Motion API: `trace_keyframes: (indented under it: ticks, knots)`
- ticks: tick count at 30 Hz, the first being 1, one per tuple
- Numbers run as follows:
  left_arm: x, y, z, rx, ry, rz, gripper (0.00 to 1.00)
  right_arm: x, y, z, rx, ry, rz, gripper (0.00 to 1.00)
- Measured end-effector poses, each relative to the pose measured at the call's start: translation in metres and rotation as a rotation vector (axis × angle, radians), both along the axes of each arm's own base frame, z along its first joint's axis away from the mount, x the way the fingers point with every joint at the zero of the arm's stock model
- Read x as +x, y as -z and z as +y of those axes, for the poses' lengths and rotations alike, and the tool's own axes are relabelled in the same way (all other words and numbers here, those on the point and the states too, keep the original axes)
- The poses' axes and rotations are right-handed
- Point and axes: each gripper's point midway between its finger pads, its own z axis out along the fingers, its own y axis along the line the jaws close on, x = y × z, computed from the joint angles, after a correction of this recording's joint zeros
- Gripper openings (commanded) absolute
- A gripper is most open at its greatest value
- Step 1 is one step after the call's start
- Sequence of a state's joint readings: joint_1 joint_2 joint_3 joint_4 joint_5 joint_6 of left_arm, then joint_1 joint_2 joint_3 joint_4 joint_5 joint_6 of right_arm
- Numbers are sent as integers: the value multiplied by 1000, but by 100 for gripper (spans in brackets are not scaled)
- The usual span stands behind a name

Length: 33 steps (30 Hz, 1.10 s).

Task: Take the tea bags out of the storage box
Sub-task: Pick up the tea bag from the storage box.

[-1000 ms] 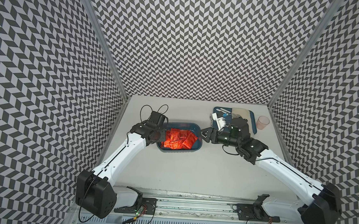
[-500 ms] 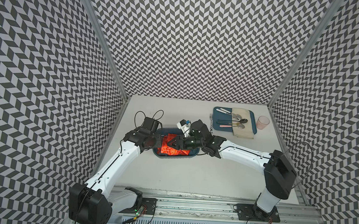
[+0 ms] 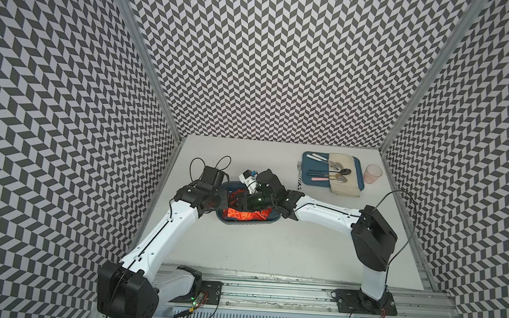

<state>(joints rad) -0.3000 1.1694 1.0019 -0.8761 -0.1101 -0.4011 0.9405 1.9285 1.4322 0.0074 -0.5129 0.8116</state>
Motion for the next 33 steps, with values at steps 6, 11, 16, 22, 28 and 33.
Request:
trace_keyframes:
  ticks: [6, 11, 16, 22, 28, 33]
  knots:
    - [0, 0, 0, 0, 0, 0, 0, 7, -1, 8, 4, 3, -14, 33]
    - [0, 0, 0, 1, 0, 0, 0, 11, 2, 12, -7, 6, -14, 24]
    - [0, 0, 0, 0, 0, 0, 0, 14, 1, 13, -14, 15, -26, 16]
    - [0, 0, 0, 1, -1, 0, 0, 15, 2, 12, -30, 14, -36, 3]
    - [0, 1, 2, 8, -6, 0, 0, 17, 5, 10, -50, 17, -54, 0]
    - [0, 1, 2, 10, -8, 0, 0, 18, -1, 4, -69, 26, -82, 0]
